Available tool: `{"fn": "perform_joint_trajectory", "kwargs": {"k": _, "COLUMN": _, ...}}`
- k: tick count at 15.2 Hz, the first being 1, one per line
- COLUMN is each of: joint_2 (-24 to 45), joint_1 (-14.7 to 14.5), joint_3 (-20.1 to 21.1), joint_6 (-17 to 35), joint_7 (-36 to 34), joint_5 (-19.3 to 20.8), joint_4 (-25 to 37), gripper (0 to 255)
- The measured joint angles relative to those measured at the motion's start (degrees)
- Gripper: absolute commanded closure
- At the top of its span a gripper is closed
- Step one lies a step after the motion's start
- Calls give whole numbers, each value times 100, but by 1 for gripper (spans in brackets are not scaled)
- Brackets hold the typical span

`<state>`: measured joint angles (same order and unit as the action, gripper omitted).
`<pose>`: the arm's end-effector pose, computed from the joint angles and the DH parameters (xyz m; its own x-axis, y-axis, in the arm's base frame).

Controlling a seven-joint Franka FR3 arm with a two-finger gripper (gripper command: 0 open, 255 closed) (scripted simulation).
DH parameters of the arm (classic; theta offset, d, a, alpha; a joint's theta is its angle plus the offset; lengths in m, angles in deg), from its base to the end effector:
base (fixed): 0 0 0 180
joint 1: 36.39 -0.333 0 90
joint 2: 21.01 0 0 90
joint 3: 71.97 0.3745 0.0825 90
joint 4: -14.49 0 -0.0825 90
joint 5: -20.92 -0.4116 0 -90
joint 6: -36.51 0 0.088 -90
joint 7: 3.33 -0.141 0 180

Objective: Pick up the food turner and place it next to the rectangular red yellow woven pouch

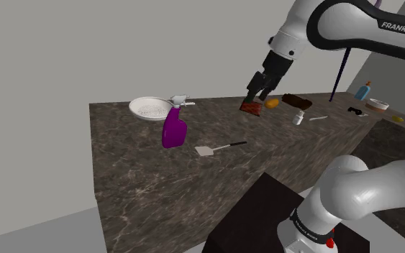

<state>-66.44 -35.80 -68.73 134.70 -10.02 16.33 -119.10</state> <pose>0.3105 0.0311 0.6263 0.9816 -0.0920 0.1674 -0.0830 -0.9948 -0.0597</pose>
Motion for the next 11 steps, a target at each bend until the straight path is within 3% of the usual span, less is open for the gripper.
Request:
{"fn": "perform_joint_trajectory", "kwargs": {"k": 3, "joint_2": 93, "joint_1": -116, "joint_3": -124, "joint_6": 148, "joint_7": 416, "joint_5": 81, "joint_4": -143, "gripper": 0}}
{"fn": "perform_joint_trajectory", "kwargs": {"k": 11, "joint_2": 960, "joint_1": -750, "joint_3": -970, "joint_6": 1142, "joint_7": 3265, "joint_5": 689, "joint_4": -779, "gripper": 0}}
